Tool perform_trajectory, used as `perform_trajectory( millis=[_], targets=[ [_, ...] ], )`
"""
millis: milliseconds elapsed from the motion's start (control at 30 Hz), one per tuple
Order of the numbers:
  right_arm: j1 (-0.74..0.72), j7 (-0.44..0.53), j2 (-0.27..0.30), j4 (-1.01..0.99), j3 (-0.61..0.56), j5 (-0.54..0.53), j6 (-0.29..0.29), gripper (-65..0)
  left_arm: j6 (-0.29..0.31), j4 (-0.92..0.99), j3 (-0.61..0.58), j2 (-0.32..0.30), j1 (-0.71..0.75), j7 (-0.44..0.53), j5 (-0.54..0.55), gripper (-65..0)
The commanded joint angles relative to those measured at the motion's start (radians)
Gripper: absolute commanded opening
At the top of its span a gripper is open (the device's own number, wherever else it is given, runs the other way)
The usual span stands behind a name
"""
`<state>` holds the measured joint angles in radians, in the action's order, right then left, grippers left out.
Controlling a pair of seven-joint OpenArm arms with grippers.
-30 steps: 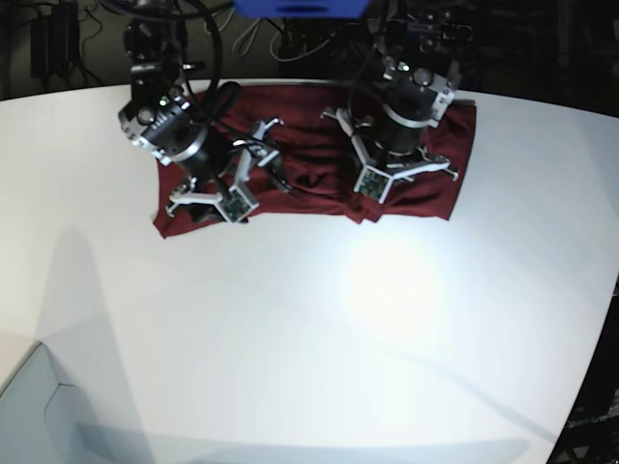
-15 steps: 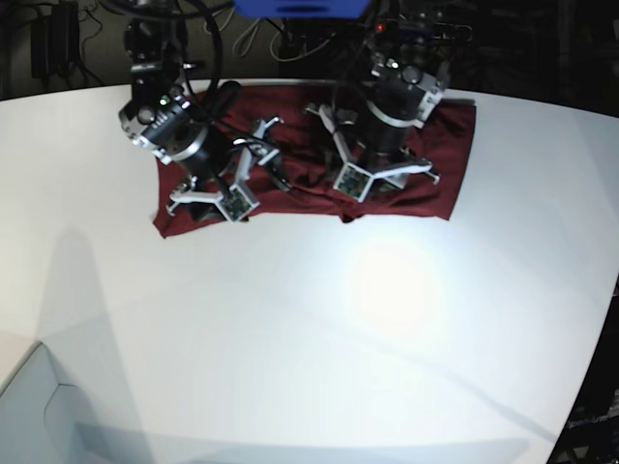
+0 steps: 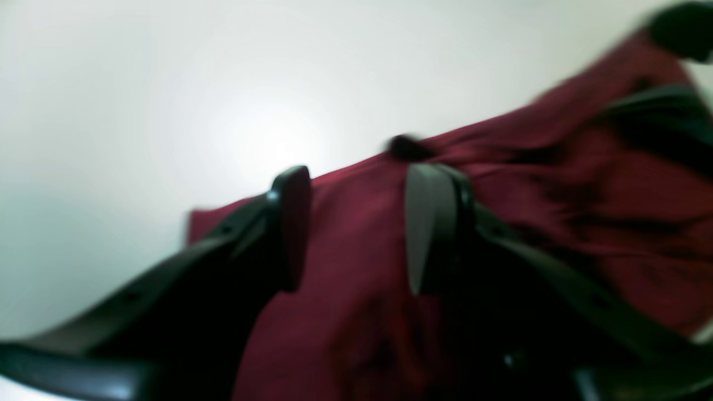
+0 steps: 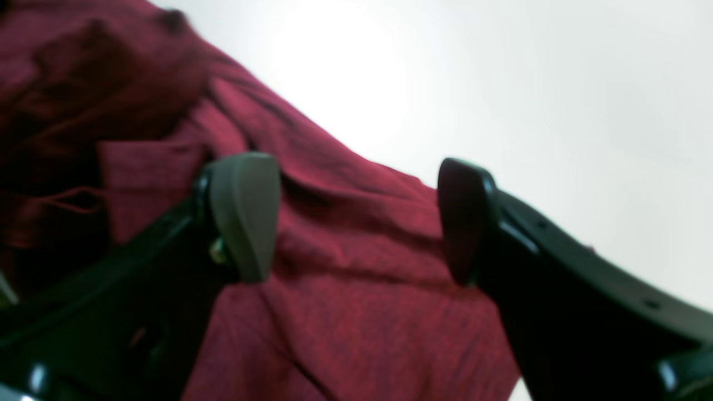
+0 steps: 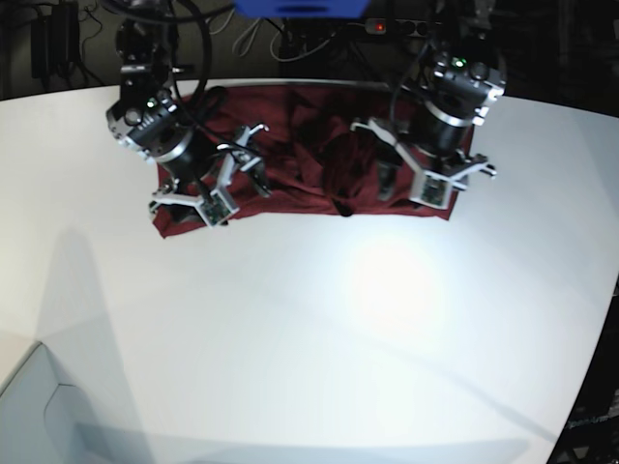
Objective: Layout the t-shirt on the table in an organized manner, then fold the t-shirt properly
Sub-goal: 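Release the folded end and move the right gripper off the shirt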
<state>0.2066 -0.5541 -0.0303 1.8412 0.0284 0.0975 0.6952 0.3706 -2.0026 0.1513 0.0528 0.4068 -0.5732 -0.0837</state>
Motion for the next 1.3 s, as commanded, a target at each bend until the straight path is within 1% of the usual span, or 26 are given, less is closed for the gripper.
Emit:
perform_trajectory(
  millis=[0, 67, 167, 267, 367, 467, 533, 600, 633, 667, 733, 767, 800, 867, 1033, 1133, 1200, 1267],
  targets=[
    [-0.020, 0.029, -0.001, 0.019, 0.003, -0.020, 0.003, -20.6, 0.003, -0.016, 0.037, 0.005, -0.003, 0.022, 0.031, -38.6],
    [-0.026, 0.029, -0.001, 0.016, 0.005, -0.020, 0.003, -20.6, 0.008, -0.016, 0.116, 0.003, -0.009, 0.022, 0.075, -42.1],
    [-0.028, 0.029, -0.001, 0.016, 0.003, -0.020, 0.003, -20.6, 0.011, -0.011, 0.184, -0.001, -0.026, 0.018, 0.118, -48.7],
    [-0.028, 0.029, -0.003, 0.016, -0.002, -0.020, 0.003, -20.6, 0.011, 0.018, 0.166, -0.001, -0.026, 0.017, 0.094, -55.7],
    [-0.026, 0.029, -0.004, 0.016, -0.002, -0.020, 0.003, -20.6, 0.011, 0.062, 0.092, -0.001, -0.026, -0.020, 0.000, -64.8],
    [-0.028, 0.029, -0.004, 0.018, 0.002, -0.020, 0.003, -20.6, 0.011, 0.104, 0.017, -0.001, -0.032, -0.080, -0.101, -64.3],
    [-0.028, 0.029, -0.004, 0.019, 0.003, -0.020, 0.003, -20.6, 0.012, 0.111, -0.028, -0.001, -0.026, -0.092, -0.133, -64.8],
    [-0.026, 0.029, -0.003, 0.019, 0.005, -0.020, 0.003, -20.6, 0.017, 0.107, -0.086, -0.005, -0.013, -0.094, -0.140, -64.9],
    [-0.026, 0.029, -0.003, 0.019, 0.005, -0.020, 0.003, -20.6, 0.031, 0.099, -0.118, -0.018, -0.007, -0.094, -0.141, -64.9],
    [-0.025, 0.029, -0.003, 0.021, 0.005, -0.020, 0.003, -20.6, 0.060, 0.084, -0.154, -0.041, -0.003, -0.094, -0.136, -64.9],
    [-0.023, 0.029, -0.001, 0.022, 0.006, -0.020, 0.003, -20.6, 0.141, 0.058, -0.255, -0.074, -0.004, -0.094, -0.136, -64.9],
    [-0.025, 0.029, -0.001, 0.021, 0.015, -0.020, 0.003, -20.6, 0.167, 0.052, -0.290, -0.086, -0.009, -0.094, -0.136, -64.9],
    [-0.026, 0.029, -0.004, 0.021, 0.034, -0.020, 0.003, -20.6, 0.189, 0.049, -0.324, -0.095, -0.010, -0.095, -0.136, -64.9],
    [-0.028, 0.029, -0.012, 0.022, 0.061, -0.020, 0.003, -20.6, 0.206, 0.049, -0.361, -0.097, -0.021, -0.097, -0.140, -64.9],
    [-0.034, 0.029, -0.020, 0.022, 0.144, -0.020, 0.003, -20.6, 0.206, 0.045, -0.353, -0.093, -0.038, -0.103, -0.138, -64.9],
    [-0.035, 0.029, -0.020, 0.022, 0.183, -0.020, 0.003, -20.6, 0.206, 0.016, -0.266, -0.089, -0.032, -0.094, -0.136, -65.0],
    [-0.035, 0.029, -0.020, 0.022, 0.196, -0.022, 0.003, -20.6, 0.206, 0.006, -0.193, -0.052, -0.035, -0.092, -0.136, -65.0],
    [-0.031, 0.029, -0.020, 0.022, 0.204, -0.022, 0.003, -20.6, 0.206, 0.009, -0.097, -0.005, -0.050, -0.092, -0.136, -65.0]
  ],
)
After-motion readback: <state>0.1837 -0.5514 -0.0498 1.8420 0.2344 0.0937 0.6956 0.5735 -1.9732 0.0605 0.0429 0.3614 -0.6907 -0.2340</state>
